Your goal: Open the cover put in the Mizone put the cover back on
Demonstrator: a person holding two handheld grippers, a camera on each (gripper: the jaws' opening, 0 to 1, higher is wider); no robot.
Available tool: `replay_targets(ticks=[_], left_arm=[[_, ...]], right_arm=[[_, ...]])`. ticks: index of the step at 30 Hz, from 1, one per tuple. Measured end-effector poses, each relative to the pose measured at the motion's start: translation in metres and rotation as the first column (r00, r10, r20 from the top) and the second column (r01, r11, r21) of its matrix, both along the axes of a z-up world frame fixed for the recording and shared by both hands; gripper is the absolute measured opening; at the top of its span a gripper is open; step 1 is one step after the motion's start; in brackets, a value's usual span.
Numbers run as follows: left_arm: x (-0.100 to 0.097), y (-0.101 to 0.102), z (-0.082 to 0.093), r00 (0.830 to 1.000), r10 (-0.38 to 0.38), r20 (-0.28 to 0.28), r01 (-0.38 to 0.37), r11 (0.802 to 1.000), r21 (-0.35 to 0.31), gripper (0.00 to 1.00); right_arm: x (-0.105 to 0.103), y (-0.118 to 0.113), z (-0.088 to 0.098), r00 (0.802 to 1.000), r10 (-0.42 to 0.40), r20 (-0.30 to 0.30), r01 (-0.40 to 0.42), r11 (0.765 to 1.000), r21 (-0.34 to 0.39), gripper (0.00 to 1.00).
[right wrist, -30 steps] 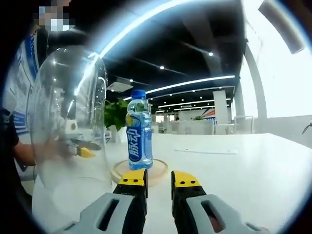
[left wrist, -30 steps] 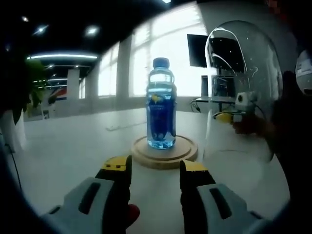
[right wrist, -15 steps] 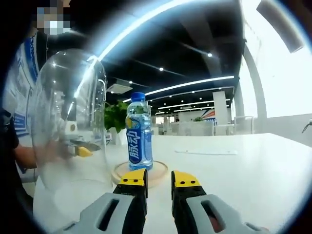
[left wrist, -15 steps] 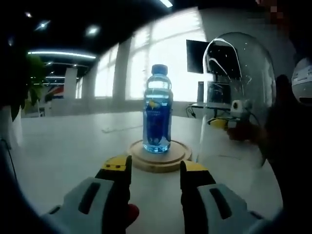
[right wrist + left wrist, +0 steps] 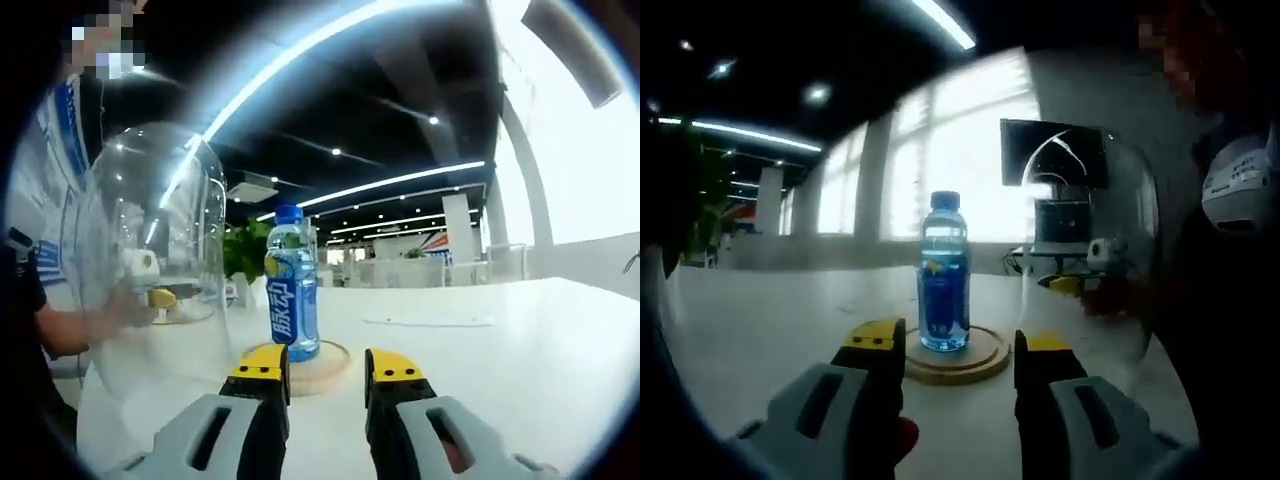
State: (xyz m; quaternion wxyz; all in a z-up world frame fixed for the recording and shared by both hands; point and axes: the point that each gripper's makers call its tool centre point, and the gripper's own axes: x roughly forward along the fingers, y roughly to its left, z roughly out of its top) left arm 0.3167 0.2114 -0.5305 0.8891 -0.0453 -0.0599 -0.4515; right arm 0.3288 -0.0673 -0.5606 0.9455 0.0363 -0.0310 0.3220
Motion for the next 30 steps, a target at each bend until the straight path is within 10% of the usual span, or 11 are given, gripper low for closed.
replay_targets(ticks=[17, 30], left_arm=[[-0.055, -0.016, -0.001, 0.987, -0.160, -0.005, 0.160, 0.984, 0.078, 0.49], [-0.075, -0.048, -0.014, 0.970, -0.241, -0.037, 0.244, 0.954, 0.175, 0.58]], right_arm=[[-0.035, 0.017, 0.006, 0.967, 0.249, 0.046, -0.238, 0.956, -0.171, 0.41], [-0.076, 0.051, 0.011, 0.882, 0.469, 0.044, -0.455, 0.873, -0.177, 0.58]])
